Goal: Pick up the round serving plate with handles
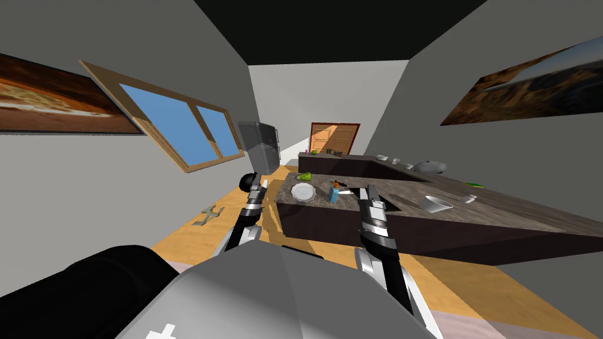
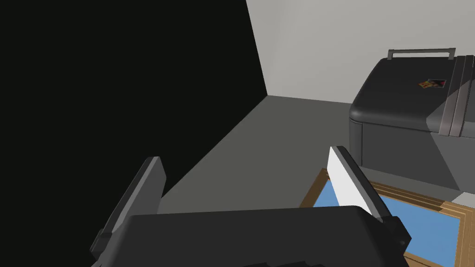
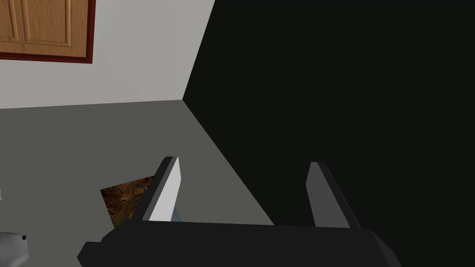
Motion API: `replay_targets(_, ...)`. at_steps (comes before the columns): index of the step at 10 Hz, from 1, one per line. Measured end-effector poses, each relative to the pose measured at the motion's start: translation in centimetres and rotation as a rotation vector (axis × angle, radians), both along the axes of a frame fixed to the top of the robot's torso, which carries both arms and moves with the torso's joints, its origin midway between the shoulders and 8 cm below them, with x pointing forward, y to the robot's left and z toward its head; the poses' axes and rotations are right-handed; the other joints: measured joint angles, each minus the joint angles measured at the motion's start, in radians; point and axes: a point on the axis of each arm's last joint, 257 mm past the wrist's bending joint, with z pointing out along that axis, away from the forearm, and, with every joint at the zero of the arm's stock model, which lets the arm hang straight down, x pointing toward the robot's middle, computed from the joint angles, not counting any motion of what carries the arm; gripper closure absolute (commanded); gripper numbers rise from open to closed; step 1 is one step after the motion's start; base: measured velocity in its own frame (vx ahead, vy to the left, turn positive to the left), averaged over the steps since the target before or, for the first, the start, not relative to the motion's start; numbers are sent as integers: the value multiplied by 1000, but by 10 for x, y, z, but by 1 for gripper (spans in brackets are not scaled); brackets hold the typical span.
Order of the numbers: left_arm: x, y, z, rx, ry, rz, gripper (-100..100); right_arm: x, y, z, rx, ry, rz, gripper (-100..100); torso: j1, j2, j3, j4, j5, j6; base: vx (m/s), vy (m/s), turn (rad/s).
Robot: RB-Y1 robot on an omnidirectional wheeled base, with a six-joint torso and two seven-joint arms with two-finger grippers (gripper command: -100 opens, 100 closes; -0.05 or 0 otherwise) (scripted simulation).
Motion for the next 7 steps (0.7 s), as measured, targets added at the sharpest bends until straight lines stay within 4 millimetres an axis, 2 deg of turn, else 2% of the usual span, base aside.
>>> replay_targets(2, 4, -1, -5, 28, 30, -15, -100, 0, 0, 0, 0, 0, 0, 0, -2, -1, 0, 0, 0, 0, 14, -50, 7)
replay_targets(7, 23, 5, -35, 54, 160, -25, -100, 0, 0, 0, 0, 0, 0, 0, -4, -2, -1, 0, -1, 0, 27, -66, 7)
